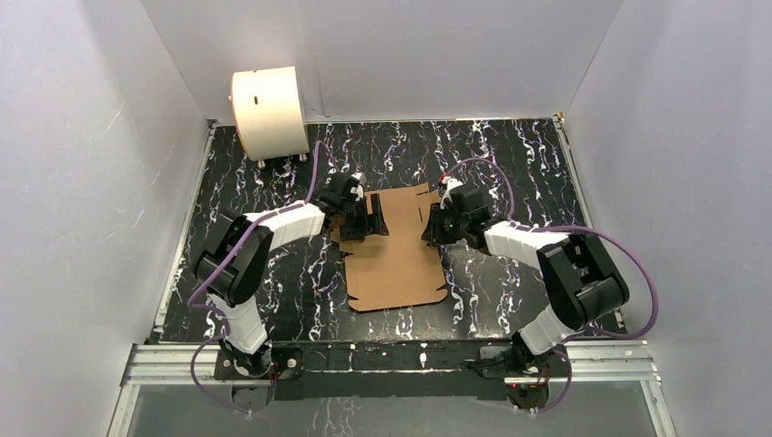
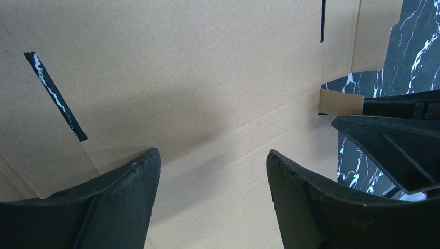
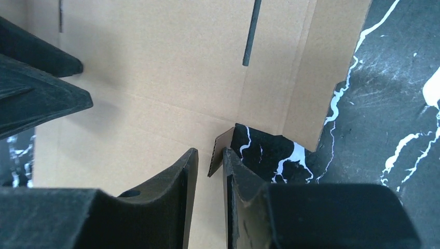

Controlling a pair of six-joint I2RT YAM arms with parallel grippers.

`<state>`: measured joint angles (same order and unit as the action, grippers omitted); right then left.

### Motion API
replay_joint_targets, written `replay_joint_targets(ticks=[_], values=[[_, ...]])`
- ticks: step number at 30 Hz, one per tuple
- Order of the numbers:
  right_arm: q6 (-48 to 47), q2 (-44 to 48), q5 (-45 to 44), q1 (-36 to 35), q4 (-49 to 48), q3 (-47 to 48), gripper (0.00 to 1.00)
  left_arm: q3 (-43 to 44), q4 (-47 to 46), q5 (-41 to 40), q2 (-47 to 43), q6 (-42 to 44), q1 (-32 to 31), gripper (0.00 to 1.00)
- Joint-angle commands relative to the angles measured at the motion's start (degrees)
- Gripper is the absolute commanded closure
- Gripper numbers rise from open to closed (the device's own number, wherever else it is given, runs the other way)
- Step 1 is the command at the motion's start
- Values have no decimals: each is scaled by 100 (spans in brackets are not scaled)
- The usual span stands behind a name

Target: Fold the paper box

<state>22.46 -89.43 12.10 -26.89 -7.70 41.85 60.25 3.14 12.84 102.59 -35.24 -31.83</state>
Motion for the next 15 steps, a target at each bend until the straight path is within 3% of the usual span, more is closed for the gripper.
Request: replay_joint_targets(ticks=[1, 5, 15], values=[[-322, 13, -1562, -516, 748, 479, 67, -97, 8, 138, 49, -52, 11, 28], [-374, -89, -2196, -847, 1061, 700, 65, -90, 25, 108, 7, -46, 11, 28], [-675, 233, -2349, -874, 1286, 913, 54, -2, 534, -167, -888, 122, 312, 27]])
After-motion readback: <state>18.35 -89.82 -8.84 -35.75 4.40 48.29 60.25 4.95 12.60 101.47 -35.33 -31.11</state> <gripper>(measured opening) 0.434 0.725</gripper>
